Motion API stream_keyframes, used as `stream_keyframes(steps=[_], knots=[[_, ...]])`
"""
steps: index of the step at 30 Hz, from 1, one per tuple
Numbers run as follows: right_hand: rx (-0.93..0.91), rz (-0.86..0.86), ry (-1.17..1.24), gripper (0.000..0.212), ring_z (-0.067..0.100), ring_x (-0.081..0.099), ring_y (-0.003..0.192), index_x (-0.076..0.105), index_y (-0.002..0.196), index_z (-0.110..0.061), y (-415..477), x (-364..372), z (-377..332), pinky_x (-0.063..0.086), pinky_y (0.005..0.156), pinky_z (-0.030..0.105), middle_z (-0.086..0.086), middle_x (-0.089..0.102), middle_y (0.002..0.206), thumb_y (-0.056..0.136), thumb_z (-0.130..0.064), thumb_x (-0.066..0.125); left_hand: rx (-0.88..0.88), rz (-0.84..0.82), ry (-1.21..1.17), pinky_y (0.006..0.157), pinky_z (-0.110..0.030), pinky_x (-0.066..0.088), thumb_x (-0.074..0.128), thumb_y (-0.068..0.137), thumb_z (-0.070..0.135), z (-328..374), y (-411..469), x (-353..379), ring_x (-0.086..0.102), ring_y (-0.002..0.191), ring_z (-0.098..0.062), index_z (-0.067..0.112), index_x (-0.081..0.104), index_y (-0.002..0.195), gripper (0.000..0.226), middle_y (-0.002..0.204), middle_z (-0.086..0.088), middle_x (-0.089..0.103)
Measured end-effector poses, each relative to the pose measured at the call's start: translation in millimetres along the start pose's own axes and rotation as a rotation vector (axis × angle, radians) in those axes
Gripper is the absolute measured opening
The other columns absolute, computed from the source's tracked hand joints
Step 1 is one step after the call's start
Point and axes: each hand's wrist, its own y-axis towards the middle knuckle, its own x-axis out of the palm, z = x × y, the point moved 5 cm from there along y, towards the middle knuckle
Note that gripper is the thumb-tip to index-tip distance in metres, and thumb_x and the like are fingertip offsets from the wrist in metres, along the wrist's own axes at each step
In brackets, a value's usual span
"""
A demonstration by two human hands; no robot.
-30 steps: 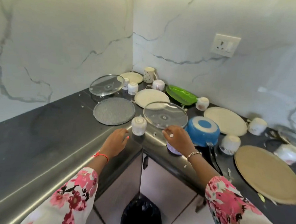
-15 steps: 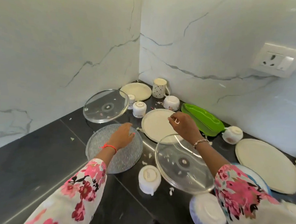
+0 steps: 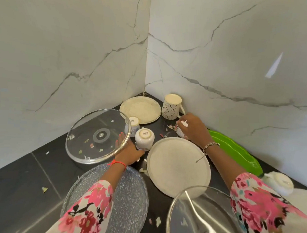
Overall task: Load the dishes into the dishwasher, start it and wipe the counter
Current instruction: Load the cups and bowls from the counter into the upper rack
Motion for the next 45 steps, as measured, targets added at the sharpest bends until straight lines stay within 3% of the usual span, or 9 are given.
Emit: stream_keyframes(steps=[3,5,8,17,24,30,36,42,45], knots=[[0.019,-0.057,-0.026,0.032,0.024,0.052,0.103,0.060,0.112,-0.006,33,12,11,0.043,0.081,0.034,0.009,0.054,0.113,0.091,-0.030,0.056,-0.010,0.004,0.066,0.115,-0.046,-0.009,0.023,0.053,0.079,5,-5,4,-0.013,0.143,-0.032,0.008,-0.010,0.147,0.122,0.155,-0.017,-0.009],[0.041,-0.098,-0.019,0.040,0.026,0.048,0.112,0.052,0.122,-0.007,57,20,18,0.043,0.088,0.038,0.010,0.047,0.123,0.089,-0.030,0.056,0.003,0.021,0.085,0.114,-0.046,-0.012,0.017,0.050,0.080,6,-5,5,-0.019,0.142,-0.031,0.007,-0.016,0.145,0.125,0.154,-0.017,-0.016],[0.064,-0.167,-0.030,0.055,0.028,0.039,0.123,0.040,0.134,-0.009,90,35,26,0.042,0.096,0.043,0.011,0.035,0.136,0.087,-0.030,0.060,0.003,-0.021,0.085,0.113,-0.046,-0.015,0.027,0.055,0.078,3,-2,7,-0.023,0.140,-0.030,0.009,-0.019,0.145,0.123,0.154,-0.015,-0.020],[0.113,-0.272,-0.101,0.088,0.038,0.013,0.136,0.016,0.147,-0.020,150,68,28,0.029,0.106,0.046,0.015,0.017,0.149,0.079,-0.037,0.068,-0.011,-0.083,0.063,0.111,-0.048,-0.017,0.030,0.047,0.077,3,0,5,-0.027,0.139,-0.029,0.018,-0.023,0.144,0.125,0.153,-0.011,-0.024],[0.127,-0.163,0.023,0.081,0.034,0.024,0.126,0.041,0.136,-0.019,141,61,22,0.038,0.095,0.043,0.013,0.033,0.131,0.066,-0.025,0.081,-0.014,-0.078,0.065,0.111,-0.048,-0.017,0.040,0.061,0.067,4,-3,5,-0.026,0.139,-0.029,0.016,-0.023,0.144,0.116,0.153,-0.012,-0.023],[0.020,0.024,0.087,0.081,0.030,0.029,0.119,0.043,0.134,-0.020,101,21,-6,0.041,0.090,0.040,0.011,0.037,0.124,0.063,-0.026,0.082,-0.022,-0.105,0.061,0.113,-0.050,-0.015,0.039,0.062,0.068,7,-7,4,-0.029,0.138,-0.030,0.011,-0.023,0.144,0.117,0.152,-0.016,-0.023],[-0.042,0.105,0.115,0.081,0.025,0.031,0.114,0.044,0.135,-0.020,37,-34,-42,0.037,0.084,0.031,0.009,0.038,0.120,0.063,-0.027,0.083,-0.023,-0.129,0.042,0.113,-0.049,-0.013,0.054,0.082,0.059,11,-15,-2,-0.026,0.139,-0.031,0.011,-0.019,0.145,0.107,0.152,-0.016,-0.024],[0.042,0.058,0.063,0.082,0.025,0.033,0.113,0.044,0.134,-0.021,-52,-60,-59,0.035,0.084,0.030,0.008,0.040,0.118,0.062,-0.032,0.083,-0.081,-0.094,0.103,0.116,-0.043,0.002,0.042,0.091,0.052,31,-68,-14,0.000,0.144,-0.034,-0.007,-0.001,0.144,0.090,0.154,-0.024,0.000],[0.069,0.040,0.007,0.082,0.026,0.035,0.112,0.046,0.134,-0.021,-101,-68,-68,0.037,0.085,0.030,0.009,0.041,0.117,0.061,-0.035,0.083,-0.049,-0.116,0.128,0.116,-0.043,0.009,0.041,0.093,0.048,38,-105,-15,0.009,0.143,-0.034,-0.006,0.017,0.143,0.077,0.152,-0.023,0.015]])
